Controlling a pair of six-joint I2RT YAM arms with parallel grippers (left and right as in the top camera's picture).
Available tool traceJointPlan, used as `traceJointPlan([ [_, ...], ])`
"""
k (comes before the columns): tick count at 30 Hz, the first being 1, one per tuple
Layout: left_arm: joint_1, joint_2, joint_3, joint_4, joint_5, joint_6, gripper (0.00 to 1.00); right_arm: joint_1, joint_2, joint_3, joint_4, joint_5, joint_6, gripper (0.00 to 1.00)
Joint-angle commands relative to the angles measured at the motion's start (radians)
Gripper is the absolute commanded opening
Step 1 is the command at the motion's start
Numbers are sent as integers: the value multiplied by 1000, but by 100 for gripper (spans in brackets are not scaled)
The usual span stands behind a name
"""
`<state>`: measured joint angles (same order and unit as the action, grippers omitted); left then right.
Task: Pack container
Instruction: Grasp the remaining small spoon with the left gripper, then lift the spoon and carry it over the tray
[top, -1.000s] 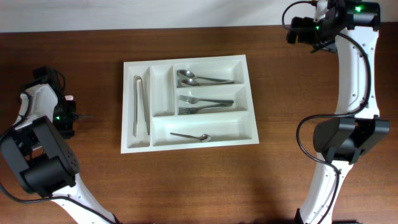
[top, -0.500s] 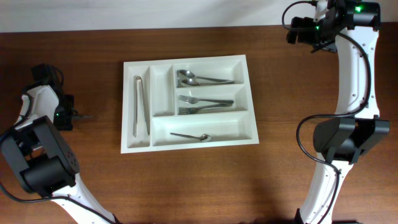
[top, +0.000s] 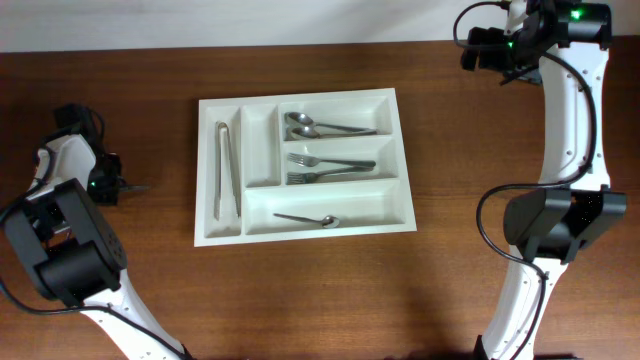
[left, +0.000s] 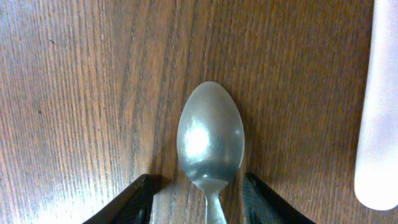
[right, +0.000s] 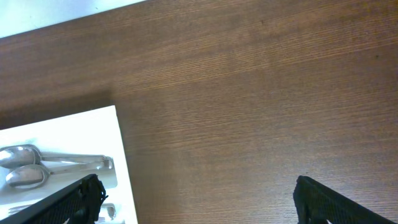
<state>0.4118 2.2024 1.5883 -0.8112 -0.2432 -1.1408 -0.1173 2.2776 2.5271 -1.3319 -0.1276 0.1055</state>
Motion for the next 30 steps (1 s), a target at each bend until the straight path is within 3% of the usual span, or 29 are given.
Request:
traceJointPlan([
  [1,2,132,-57,5,147,-9,47,-1,3,-5,0,5,5,99],
  [11,2,132,-57,-12,205,-8,47,-1,3,-5,0,5,5,99],
  [17,1,132,-57,-12,293,36,21,-1,3,-5,0,5,5,99],
  [23,1,132,-57,-13,315,36,13,-1,3,-5,0,5,5,99],
  [27,1,132,-57,-27,331,37,2,-1,3,-5,0,5,5,99],
  [30,1,132,-57,-26,364,79,2,-1,3,-5,0,5,5,99],
])
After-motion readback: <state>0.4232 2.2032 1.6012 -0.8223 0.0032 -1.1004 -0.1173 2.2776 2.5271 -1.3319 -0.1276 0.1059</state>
